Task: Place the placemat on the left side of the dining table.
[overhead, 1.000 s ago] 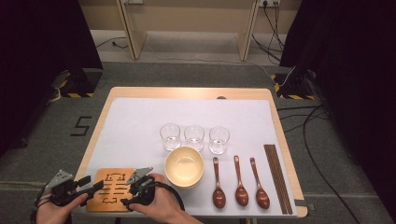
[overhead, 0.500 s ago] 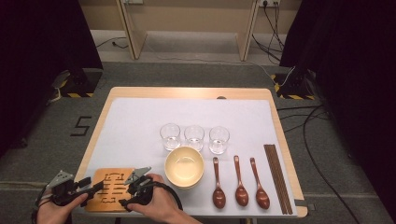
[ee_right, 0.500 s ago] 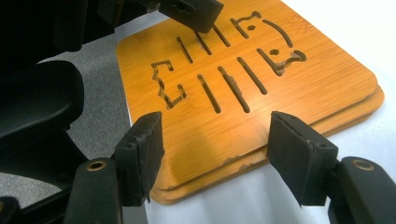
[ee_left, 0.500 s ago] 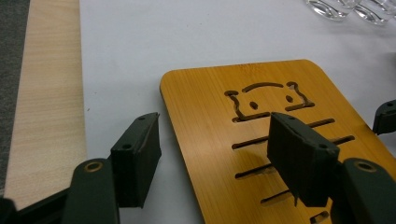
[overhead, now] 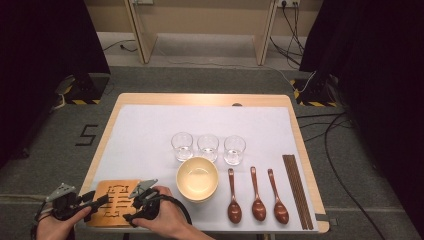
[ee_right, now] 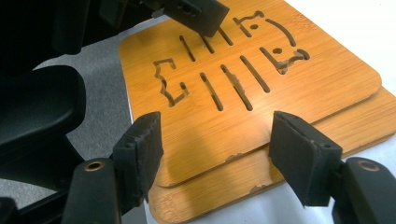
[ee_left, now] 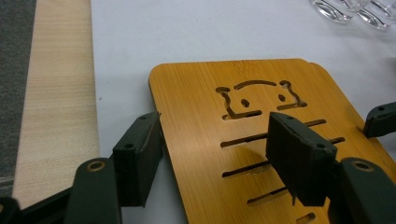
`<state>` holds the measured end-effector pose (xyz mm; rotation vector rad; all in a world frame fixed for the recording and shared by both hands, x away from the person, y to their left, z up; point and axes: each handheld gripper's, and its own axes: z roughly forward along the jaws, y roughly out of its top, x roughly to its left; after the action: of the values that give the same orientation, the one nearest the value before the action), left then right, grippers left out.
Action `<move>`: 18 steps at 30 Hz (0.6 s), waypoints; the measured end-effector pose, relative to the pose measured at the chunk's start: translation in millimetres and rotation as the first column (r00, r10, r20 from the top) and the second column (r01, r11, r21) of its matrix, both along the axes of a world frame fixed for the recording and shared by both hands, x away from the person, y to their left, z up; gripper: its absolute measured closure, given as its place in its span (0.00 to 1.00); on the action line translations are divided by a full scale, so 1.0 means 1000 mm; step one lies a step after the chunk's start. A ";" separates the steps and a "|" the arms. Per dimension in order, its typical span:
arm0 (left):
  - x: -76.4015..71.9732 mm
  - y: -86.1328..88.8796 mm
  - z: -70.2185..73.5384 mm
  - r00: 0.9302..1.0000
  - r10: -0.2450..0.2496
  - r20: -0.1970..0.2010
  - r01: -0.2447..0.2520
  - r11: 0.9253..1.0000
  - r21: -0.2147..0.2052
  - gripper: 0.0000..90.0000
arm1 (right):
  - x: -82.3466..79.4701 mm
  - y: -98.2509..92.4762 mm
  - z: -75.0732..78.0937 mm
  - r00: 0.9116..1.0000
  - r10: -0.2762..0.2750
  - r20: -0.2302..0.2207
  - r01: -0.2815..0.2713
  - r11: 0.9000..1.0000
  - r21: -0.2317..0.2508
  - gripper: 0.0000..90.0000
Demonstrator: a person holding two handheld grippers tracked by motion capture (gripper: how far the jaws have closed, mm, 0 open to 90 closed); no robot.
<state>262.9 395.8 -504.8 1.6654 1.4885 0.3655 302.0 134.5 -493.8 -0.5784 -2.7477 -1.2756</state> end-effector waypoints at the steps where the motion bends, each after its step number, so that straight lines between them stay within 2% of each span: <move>1: 0.000 0.000 0.000 1.000 0.006 -0.003 -0.006 1.000 -0.007 0.40 | 0.000 0.000 0.000 1.000 0.006 0.010 -0.006 1.000 -0.002 0.38; 4: 0.001 0.001 0.002 0.999 0.043 -0.017 -0.044 0.998 -0.038 0.43 | -0.001 0.001 0.001 1.000 0.013 0.013 -0.013 1.000 -0.016 0.38; 6: 0.000 0.002 0.007 0.998 0.062 0.008 -0.062 0.996 -0.063 0.47 | 0.000 0.001 0.001 1.000 0.016 0.011 -0.016 1.000 -0.016 0.38; 8: 0.000 0.003 0.015 0.997 0.070 0.043 -0.066 0.992 -0.107 0.49 | 0.000 0.001 0.000 1.000 0.022 0.013 -0.021 1.000 -0.013 0.37; 9: 0.000 0.003 0.019 0.996 0.067 0.060 -0.058 0.988 -0.143 0.51 | 0.000 0.001 0.000 1.000 0.023 0.013 -0.023 1.000 -0.013 0.37; 10: 0.000 0.003 0.025 0.996 0.053 0.076 -0.036 0.979 -0.202 0.53 | 0.000 0.001 0.000 1.000 0.025 0.015 -0.025 1.000 -0.013 0.37; 12: 0.001 -0.001 0.032 0.994 0.035 0.105 -0.007 0.967 -0.256 0.60 | 0.000 0.001 0.000 0.999 0.027 0.017 -0.027 1.000 -0.012 0.37; 15: 0.002 -0.010 0.042 0.988 0.007 0.151 0.030 0.970 -0.242 0.67 | 0.000 0.002 0.000 0.999 0.038 0.034 -0.038 0.999 -0.019 0.37; 18: 0.002 -0.017 0.045 0.987 -0.014 0.161 0.056 0.965 -0.257 0.75 | 0.000 0.001 0.000 0.998 0.041 0.045 -0.040 0.999 -0.015 0.38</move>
<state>264.6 378.7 -460.2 1.4184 1.3261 0.2632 302.0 135.5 -494.2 -0.4986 -2.7923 -1.2771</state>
